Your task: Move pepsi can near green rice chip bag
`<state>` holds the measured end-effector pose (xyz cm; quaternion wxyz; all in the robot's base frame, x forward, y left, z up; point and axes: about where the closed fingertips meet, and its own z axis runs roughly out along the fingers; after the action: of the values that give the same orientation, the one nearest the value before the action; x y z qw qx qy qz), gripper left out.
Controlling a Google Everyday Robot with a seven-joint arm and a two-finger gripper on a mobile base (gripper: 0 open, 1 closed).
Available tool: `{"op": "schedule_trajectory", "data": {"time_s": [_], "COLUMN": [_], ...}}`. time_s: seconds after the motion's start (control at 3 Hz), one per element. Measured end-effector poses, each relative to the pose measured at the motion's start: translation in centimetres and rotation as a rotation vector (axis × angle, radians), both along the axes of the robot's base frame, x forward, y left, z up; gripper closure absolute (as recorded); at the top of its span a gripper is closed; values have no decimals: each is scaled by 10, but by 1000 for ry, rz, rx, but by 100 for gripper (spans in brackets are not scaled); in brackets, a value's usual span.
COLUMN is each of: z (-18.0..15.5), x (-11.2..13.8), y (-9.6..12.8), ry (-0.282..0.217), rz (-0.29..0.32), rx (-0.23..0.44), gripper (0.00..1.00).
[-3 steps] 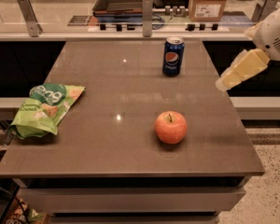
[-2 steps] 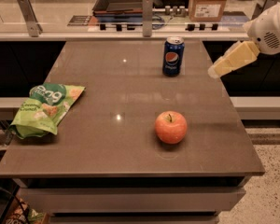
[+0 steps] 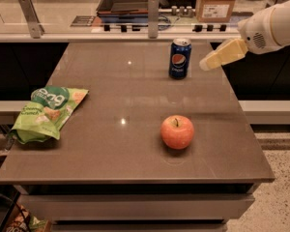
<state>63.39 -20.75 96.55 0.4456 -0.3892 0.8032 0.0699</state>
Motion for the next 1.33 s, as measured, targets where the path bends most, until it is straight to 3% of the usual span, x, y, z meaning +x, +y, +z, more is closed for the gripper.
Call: {"op": "schedule_trajectory", "data": {"time_s": [0.67, 1.33], "z": [-20, -53], "x": [41, 86], "y": [33, 67], "ry": [-88, -117], "rz": [52, 124], "rx": [176, 302], "gripper": [0, 0]}}
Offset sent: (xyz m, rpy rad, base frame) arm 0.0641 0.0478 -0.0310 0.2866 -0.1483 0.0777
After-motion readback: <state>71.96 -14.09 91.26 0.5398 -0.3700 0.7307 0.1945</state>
